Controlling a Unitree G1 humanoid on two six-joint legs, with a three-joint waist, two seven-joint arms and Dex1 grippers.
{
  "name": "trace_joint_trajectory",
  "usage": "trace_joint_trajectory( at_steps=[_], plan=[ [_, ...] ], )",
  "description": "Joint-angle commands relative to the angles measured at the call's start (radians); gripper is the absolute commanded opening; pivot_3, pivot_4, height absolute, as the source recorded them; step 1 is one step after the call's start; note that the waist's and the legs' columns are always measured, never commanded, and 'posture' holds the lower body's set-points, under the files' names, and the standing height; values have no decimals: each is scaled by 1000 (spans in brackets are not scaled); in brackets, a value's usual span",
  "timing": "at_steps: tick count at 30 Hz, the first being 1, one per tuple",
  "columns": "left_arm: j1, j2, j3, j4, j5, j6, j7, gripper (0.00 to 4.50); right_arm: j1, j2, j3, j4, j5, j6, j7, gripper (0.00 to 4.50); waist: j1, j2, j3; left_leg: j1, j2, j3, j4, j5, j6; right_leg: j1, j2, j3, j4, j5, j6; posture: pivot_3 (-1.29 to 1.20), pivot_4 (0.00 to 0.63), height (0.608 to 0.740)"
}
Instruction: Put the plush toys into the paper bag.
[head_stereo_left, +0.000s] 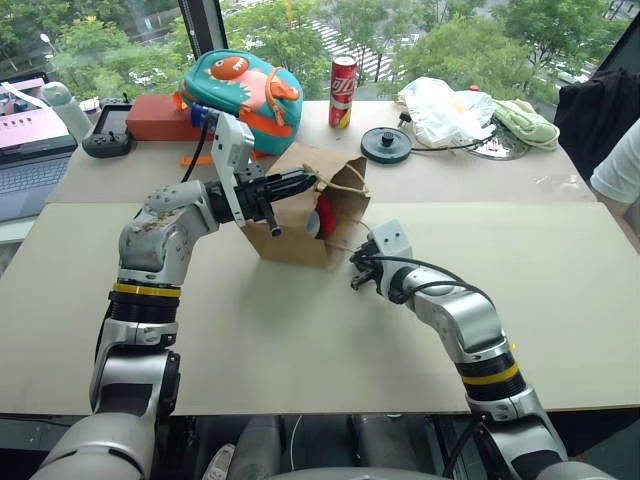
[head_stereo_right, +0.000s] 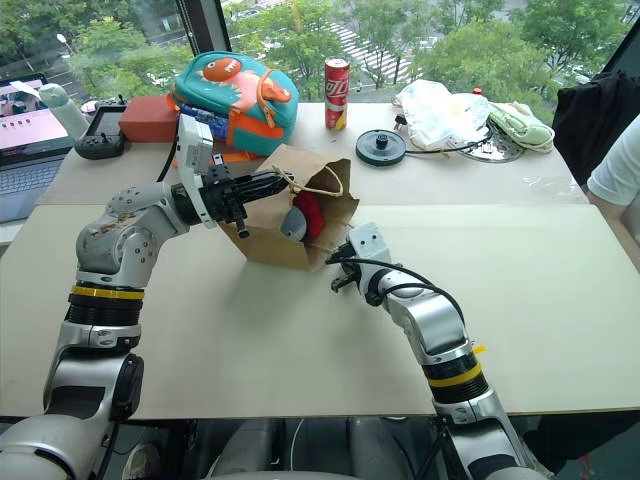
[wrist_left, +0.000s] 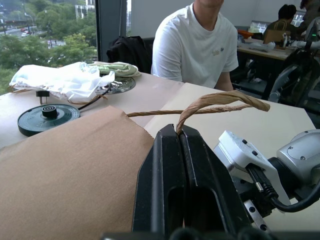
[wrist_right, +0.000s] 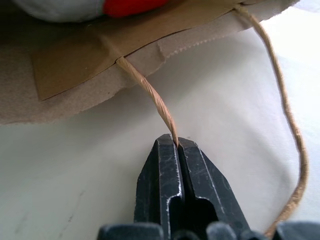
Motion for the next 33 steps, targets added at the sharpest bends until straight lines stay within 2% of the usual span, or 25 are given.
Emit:
trace_joint_trajectory(
  at_steps=[1, 5, 10, 16, 22, 33],
  plan=[
    [-15, 5, 17, -31, -3, -24, -1, 0, 3, 3, -36, -84, 24, 15, 14, 43, 3, 0, 0, 0, 0, 0, 0, 0, 0, 0, 0, 0, 0, 0, 0, 0, 150, 739],
    [-17, 1, 17, -29, -3, -27, 0, 0, -11, 1, -103, -172, 54, 28, 20, 43, 7, 0, 0, 0, 0, 0, 0, 0, 0, 0, 0, 0, 0, 0, 0, 0, 150, 739],
    [-36, -23, 48, -15, -41, 0, 22, 0, -93, -10, -278, -332, 150, 115, 10, 43, 8, 0, 0, -1, 0, 0, 0, 0, 0, 0, 0, 0, 0, 0, 0, 0, 150, 739],
    [-113, -82, 186, 52, -171, 122, 152, 0, -177, -35, -363, -483, 255, 251, 0, 43, 8, 0, 0, -1, 0, -1, 0, 0, 0, 0, 0, -1, 0, 0, 0, 0, 150, 739],
    [-45, -78, 168, 60, -120, 86, 165, 0, -198, -25, -342, -538, 296, 337, -26, 43, 4, 0, 0, 1, 0, -1, -1, 0, 0, 0, 0, 0, 0, 0, 0, 0, 150, 739],
    [57, -44, 108, 116, -42, 43, 89, 0, -212, -40, -133, -475, 267, 422, -61, 43, 6, 0, 0, 0, 0, 0, 0, 0, 0, 0, 0, -1, 0, 0, 0, 0, 150, 739]
  ],
)
